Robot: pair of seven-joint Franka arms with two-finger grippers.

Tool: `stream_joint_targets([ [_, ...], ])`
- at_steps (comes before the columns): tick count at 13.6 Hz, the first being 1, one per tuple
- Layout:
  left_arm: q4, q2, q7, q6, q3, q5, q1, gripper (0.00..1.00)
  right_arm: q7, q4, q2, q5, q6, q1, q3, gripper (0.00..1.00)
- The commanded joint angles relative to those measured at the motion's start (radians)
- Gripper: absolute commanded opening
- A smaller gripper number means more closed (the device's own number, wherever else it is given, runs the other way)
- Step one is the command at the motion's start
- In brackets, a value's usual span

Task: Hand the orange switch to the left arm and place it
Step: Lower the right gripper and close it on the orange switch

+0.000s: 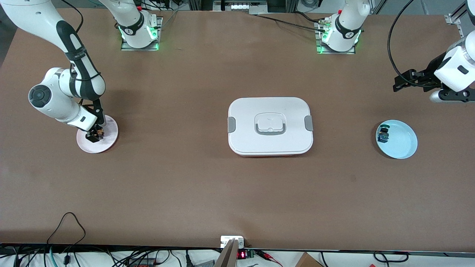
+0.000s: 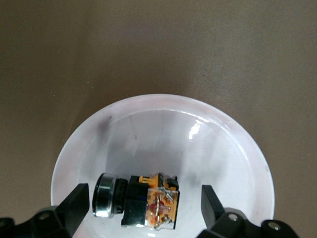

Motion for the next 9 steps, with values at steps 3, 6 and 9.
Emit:
stream_joint_targets([
  [3, 0.027, 0.013, -0.002, -0.022, -0.002, 0.011, 0.005, 1.0, -0.127, -0.006, 0.025, 0.022, 0.087, -0.033, 0.009, 1.0],
  [6, 0.027, 0.013, -0.002, -0.022, -0.002, 0.011, 0.005, 1.0, -0.127, -0.008, 0.028, 0.023, 0.089, -0.033, 0.009, 1.0],
  [9, 0.027, 0.013, -0.002, -0.023, -0.002, 0.011, 0.006, 1.0, -0.128, -0.008, 0.033, 0.023, 0.094, -0.033, 0.009, 0.93],
])
